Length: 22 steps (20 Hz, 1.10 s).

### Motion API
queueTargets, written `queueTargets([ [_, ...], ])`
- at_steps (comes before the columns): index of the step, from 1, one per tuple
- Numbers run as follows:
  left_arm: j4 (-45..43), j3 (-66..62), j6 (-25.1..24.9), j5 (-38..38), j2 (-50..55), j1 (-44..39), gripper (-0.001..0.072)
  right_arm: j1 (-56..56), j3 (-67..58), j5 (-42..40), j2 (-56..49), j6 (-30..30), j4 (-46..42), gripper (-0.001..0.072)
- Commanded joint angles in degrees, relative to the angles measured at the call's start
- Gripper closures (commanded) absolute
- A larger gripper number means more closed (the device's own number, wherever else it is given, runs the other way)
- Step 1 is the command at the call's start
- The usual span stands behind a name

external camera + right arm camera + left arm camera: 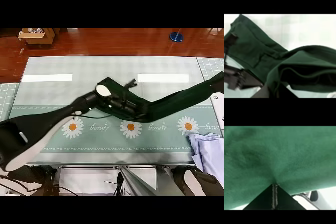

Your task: Fold the shirts.

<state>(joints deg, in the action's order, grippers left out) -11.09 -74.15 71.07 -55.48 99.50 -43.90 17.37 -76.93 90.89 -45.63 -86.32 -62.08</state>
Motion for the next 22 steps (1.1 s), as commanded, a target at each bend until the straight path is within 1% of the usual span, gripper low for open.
queueTargets([
  [1,6.6,0.0,-2.0,1.3,2.9,-4.4,0.0683,0.0,0.0,0.3,0.4,-0.3,0.5,0.0692],
  [3,9.4,0.0,-4.6,3.2,3.8,-4.7,0.0684,0.0,0.0,0.3,0.4,-0.7,1.0,0.0692],
  [4,9.6,0.0,-4.7,3.2,3.7,-3.8,0.0684,0.0,0.0,0.2,0.4,-0.8,1.9,0.0692],
  [6,9.2,0.0,-6.9,1.2,1.9,0.2,0.0687,-0.1,0.0,0.2,0.4,-1.5,4.1,0.0692],
  [8,4.8,0.0,-7.4,0.4,-2.8,6.2,0.0688,-2.5,0.9,-1.0,0.4,-2.3,4.3,0.0692],
  [10,-1.4,0.0,-6.9,-0.8,-9.6,13.9,0.0687,-7.8,3.6,-5.3,0.4,-3.8,3.7,0.0692],
  [14,-12.1,0.0,-3.8,-8.5,-23.4,31.7,0.0687,-22.4,11.7,-22.8,-1.7,-8.7,1.5,0.0692],
  [17,-17.4,0.0,-2.8,-15.5,-32.1,43.9,0.0686,-33.0,13.7,-36.2,-8.9,-9.9,1.6,0.0692],
  [20,-19.3,0.0,-2.8,-22.1,-38.6,51.8,0.0686,-42.6,13.7,-49.9,-19.3,-12.9,2.3,0.0692],
  [22,-20.9,0.0,-2.8,-23.7,-42.3,54.1,0.0686,-48.5,13.7,-57.0,-27.2,-15.5,5.9,0.0691],
])
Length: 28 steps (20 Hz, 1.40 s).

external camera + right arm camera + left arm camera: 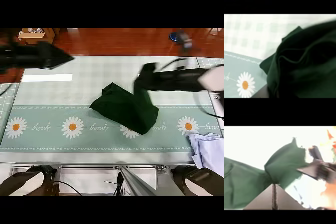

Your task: Fold the shirts.

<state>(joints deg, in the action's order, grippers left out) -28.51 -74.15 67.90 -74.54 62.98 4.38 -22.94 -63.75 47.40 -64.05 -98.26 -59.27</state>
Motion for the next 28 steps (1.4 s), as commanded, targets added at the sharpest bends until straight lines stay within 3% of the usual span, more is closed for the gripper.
queueTargets([
  [1,-4.7,0.0,0.4,-4.6,-7.3,6.1,0.0686,-11.1,0.5,-16.3,-12.9,-3.5,5.8,0.0646],
  [2,-5.2,0.0,0.8,-4.6,-8.4,6.1,0.0686,-13.8,0.5,-18.9,-16.5,-3.5,8.3,0.0376],
  [3,-5.7,0.0,1.0,-4.6,-9.1,5.9,0.0686,-15.6,0.5,-20.5,-18.8,-3.5,10.5,0.0176],
  [5,-7.8,0.0,1.0,-4.7,-9.8,6.0,0.0685,-16.8,0.5,-19.9,-19.9,-3.4,11.6,0.0163],
  [7,-12.0,0.0,1.0,-4.7,-9.8,6.0,0.0685,-14.6,0.5,-14.4,-16.7,-3.0,7.4,0.0163],
  [12,-23.1,0.0,0.9,-4.6,-9.0,6.0,0.0674,3.3,0.5,17.9,1.0,-3.3,-23.0,0.0164],
  [13,-24.9,0.0,0.9,-4.6,-8.6,6.0,0.0598,7.8,0.5,24.0,4.1,-2.1,-29.2,0.0164],
  [14,-26.3,0.3,1.0,-4.6,-8.3,6.0,0.0459,12.9,0.5,29.2,6.8,0.7,-34.9,0.0164],
  [15,-27.1,0.5,1.0,-4.6,-8.1,6.0,0.0364,17.8,0.9,32.2,8.9,3.5,-38.2,0.0164],
  [16,-27.8,0.7,0.9,-4.6,-7.9,6.0,0.0359,23.5,2.3,33.5,10.7,6.0,-38.7,0.0163],
  [18,-28.6,1.2,1.0,-4.7,-7.5,6.0,0.0359,33.8,7.6,33.6,13.2,9.0,-33.4,0.0159],
  [19,-28.6,1.6,1.0,-4.7,-7.5,6.0,0.0359,37.9,11.3,33.4,13.8,10.6,-29.1,0.0104],
  [22,-28.6,2.5,1.0,-4.7,-7.5,6.0,0.0359,45.7,24.2,30.6,14.2,15.9,-11.2,0.0089],
  [25,-28.6,2.8,1.0,-4.7,-7.4,6.0,0.036,45.2,34.5,19.0,14.2,19.5,6.8,0.0089],
  [28,-28.6,2.8,1.0,-5.4,-7.4,6.0,0.036,43.2,42.5,7.6,14.1,20.8,17.6,0.009],
])
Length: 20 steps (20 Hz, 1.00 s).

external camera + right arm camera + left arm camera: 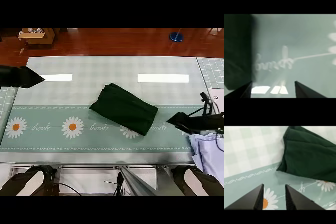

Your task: Fold the shirts.

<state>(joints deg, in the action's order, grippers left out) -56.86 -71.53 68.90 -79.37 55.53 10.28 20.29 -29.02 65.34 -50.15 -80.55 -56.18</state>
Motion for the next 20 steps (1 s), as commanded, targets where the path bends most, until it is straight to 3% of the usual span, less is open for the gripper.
queueTargets([
  [1,-0.2,0.2,0.0,-0.7,0.1,0.1,0.036,-0.9,9.5,-12.2,0.2,4.7,18.1,0.009],
  [6,-0.2,0.1,0.0,-0.8,0.1,0.1,0.036,-9.3,11.9,-20.2,-0.5,5.8,23.5,0.0091],
  [11,-0.2,0.1,0.9,-0.8,0.1,0.1,0.036,-22.3,11.9,-31.4,-9.8,5.7,34.4,0.0118],
  [12,-0.2,0.1,0.9,-0.8,0.1,0.1,0.036,-24.1,11.9,-33.1,-11.7,5.8,36.8,0.0175],
  [13,-0.2,0.1,0.9,-0.8,0.1,0.1,0.036,-25.4,11.9,-34.5,-13.2,6.5,39.5,0.0356],
  [14,-0.2,0.1,0.9,-0.8,0.1,0.1,0.036,-25.7,11.9,-34.8,-13.7,7.6,41.7,0.065],
  [15,-0.2,0.1,0.8,-0.8,0.1,0.1,0.036,-25.3,11.7,-34.6,-13.4,8.5,43.5,0.0691],
  [17,-0.3,0.1,0.8,-0.8,0.1,0.1,0.036,-23.1,9.5,-30.5,-10.4,13.5,43.3,0.0692],
  [20,-0.7,0.2,0.8,-0.6,0.1,0.1,0.036,-16.3,3.5,-23.3,-1.9,11.9,39.3,0.0692],
])
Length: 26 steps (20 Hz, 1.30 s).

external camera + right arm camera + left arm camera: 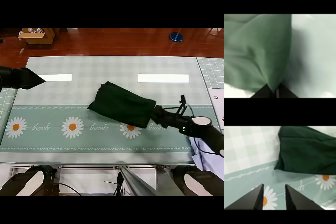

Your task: Fold the shirts.

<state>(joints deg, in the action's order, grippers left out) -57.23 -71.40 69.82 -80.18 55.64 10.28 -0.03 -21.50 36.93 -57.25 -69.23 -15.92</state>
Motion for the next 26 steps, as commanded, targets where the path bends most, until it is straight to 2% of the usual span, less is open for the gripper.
queueTargets([
  [1,-0.5,0.0,-0.1,0.2,0.0,0.1,0.036,7.5,-6.7,7.8,8.3,-3.6,-3.7,0.0692],
  [3,-0.5,0.0,-0.1,0.2,0.3,0.1,0.036,15.5,-12.8,14.3,13.4,-12.5,-12.5,0.0692],
  [6,-0.5,0.0,-0.1,0.2,1.0,0.1,0.036,29.3,-23.3,29.6,17.4,-20.2,-27.9,0.0692],
  [10,-0.5,0.0,-0.2,0.2,1.8,0.1,0.036,47.8,-34.2,48.3,19.4,-21.9,-42.4,0.0691],
  [14,-1.6,0.0,-1.9,0.2,3.5,0.1,0.036,61.3,-41.3,60.0,19.4,-20.0,-63.8,0.0691],
  [16,-1.7,0.0,-2.7,0.2,4.6,0.1,0.036,65.6,-42.1,63.5,19.4,-19.4,-73.9,0.0691],
  [19,-2.6,0.0,-3.4,0.9,5.8,0.1,0.036,67.4,-42.1,66.3,19.3,-19.2,-80.4,0.0692],
  [22,-4.0,0.0,-3.4,1.0,7.0,0.3,0.036,67.4,-42.0,66.5,19.3,-19.7,-93.0,0.0692],
  [26,-4.4,0.0,-3.3,1.0,8.1,1.6,0.036,67.4,-40.5,66.8,19.3,-19.6,-101.3,0.0692],
])
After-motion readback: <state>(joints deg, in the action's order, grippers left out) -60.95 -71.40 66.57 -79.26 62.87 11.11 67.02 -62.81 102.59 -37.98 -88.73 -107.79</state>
